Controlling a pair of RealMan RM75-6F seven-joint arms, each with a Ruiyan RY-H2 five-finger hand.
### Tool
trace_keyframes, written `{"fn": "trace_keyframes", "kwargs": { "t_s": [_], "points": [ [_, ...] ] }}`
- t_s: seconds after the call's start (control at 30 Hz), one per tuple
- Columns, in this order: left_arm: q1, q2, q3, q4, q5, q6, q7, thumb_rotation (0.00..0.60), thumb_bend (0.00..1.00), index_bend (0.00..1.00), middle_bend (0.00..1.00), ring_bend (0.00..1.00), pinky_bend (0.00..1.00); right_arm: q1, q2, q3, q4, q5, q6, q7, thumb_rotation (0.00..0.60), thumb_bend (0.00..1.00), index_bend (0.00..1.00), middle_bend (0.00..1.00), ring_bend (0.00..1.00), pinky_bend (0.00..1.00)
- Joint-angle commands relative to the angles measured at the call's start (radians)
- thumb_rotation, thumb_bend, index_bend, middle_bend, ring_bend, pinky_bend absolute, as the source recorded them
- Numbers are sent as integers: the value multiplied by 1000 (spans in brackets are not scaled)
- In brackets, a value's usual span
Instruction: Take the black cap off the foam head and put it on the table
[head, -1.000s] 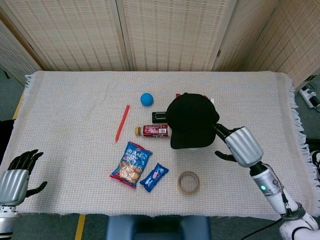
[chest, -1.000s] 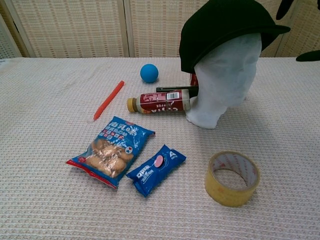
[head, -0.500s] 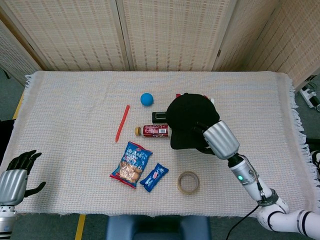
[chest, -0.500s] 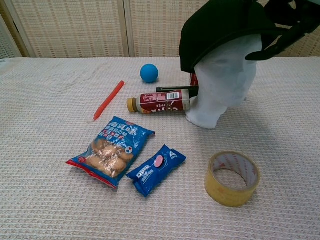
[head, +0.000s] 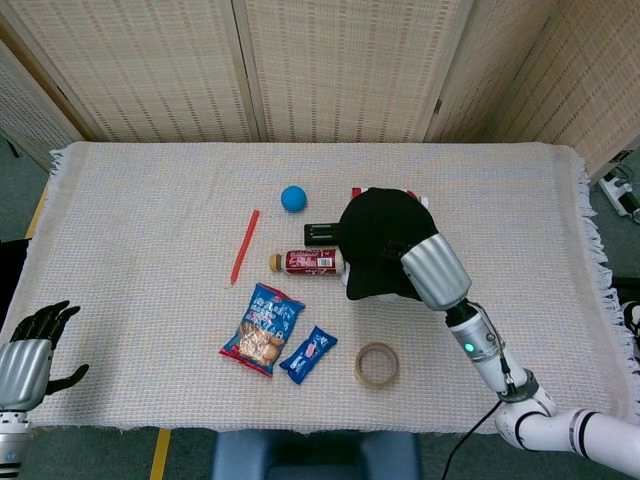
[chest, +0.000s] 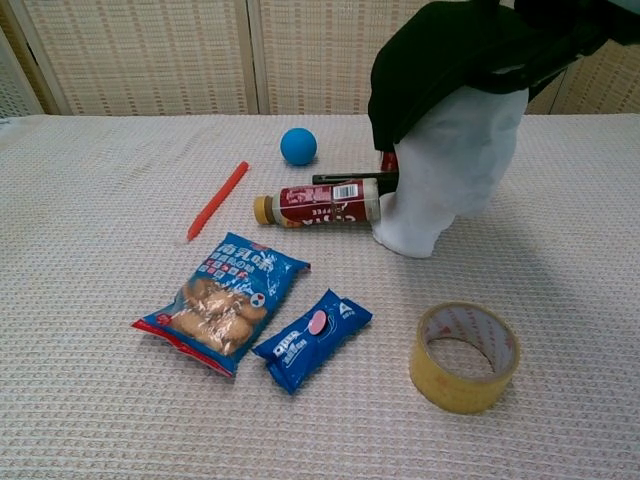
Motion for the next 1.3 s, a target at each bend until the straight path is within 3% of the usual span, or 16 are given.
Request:
{"fn": "trace_keyframes", "kwargs": {
  "t_s": [0.03,0.4,1.0,1.13,1.3],
  "points": [
    [0,0,0,-1,-2,-2,1,600,217,196,150,134,203,3,-25,9,38,-14,45,25,600,377,869,742,940,971],
    [-11,10,0,-19,-5,-20,13,600,217,188,143,129,203,32,-79,61,131,7,121,51,600,412,945,800,966,988],
    [-27,1,-3,-26,-17,-46,28,600,217,181,143,128,204,143,-78,187,306,157,57,53,600,413,951,804,977,999],
    [-32,-3,-3,-26,-19,-52,30,600,217,178,143,127,204,136,-53,189,328,167,69,70,600,411,950,804,977,999],
    [-35,-4,-4,-26,-20,-55,32,600,216,177,143,127,203,71,30,157,290,153,113,82,600,411,951,804,977,1000]
  ]
}}
